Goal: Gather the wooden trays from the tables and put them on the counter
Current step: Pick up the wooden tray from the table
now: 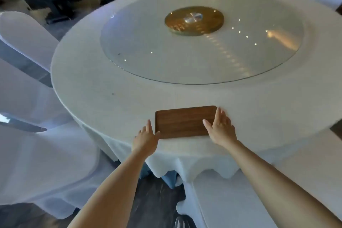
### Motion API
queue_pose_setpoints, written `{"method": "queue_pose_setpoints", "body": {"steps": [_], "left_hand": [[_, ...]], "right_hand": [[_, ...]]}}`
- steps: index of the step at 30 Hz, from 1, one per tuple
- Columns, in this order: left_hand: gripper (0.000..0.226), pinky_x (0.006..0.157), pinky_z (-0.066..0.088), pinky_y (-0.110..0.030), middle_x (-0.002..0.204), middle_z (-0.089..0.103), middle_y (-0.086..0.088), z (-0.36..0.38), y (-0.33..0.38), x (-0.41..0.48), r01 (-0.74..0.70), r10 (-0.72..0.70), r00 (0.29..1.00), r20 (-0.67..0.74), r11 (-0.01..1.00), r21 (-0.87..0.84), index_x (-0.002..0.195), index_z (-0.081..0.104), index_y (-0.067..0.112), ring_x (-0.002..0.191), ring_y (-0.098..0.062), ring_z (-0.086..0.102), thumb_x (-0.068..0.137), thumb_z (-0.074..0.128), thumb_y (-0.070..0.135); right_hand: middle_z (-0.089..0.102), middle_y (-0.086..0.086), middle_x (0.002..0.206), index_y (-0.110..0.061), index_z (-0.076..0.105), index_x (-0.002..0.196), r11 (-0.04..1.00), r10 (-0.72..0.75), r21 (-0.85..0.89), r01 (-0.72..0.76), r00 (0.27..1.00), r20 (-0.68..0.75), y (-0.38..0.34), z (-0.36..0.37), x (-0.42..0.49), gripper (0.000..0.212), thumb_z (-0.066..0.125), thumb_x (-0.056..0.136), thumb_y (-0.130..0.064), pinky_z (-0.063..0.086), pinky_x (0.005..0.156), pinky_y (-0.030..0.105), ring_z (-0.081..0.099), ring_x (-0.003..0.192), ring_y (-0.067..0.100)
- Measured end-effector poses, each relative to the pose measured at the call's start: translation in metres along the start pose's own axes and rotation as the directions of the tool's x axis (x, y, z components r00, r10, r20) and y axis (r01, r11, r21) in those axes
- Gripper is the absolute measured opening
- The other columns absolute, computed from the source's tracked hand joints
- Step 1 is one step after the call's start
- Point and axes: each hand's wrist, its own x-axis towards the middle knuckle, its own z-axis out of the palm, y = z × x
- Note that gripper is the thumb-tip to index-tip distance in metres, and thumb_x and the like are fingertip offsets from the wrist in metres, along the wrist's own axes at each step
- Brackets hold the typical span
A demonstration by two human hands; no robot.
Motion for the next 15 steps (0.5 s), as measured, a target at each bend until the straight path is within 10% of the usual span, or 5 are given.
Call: {"method": "queue_pose_setpoints", "body": {"steps": [15], "left_hand": [[0.044,0.074,0.043,-0.038,0.122,0.055,-0.026,0.018,0.007,0.074,0.294,-0.252,0.954,0.161,0.888,-0.353,0.121,0.039,-0.005,0.106,-0.040,0.057,0.097,0.038,0.033]], "right_hand": [[0.049,0.025,0.130,0.006,0.039,0.125,0.936,0.296,0.200,-0.291,0.955,0.003,0.010,0.016,0.055,0.051,0.037,0.097,-0.037,0.041,0.095,0.043,0.048,0.120,0.040]]}}
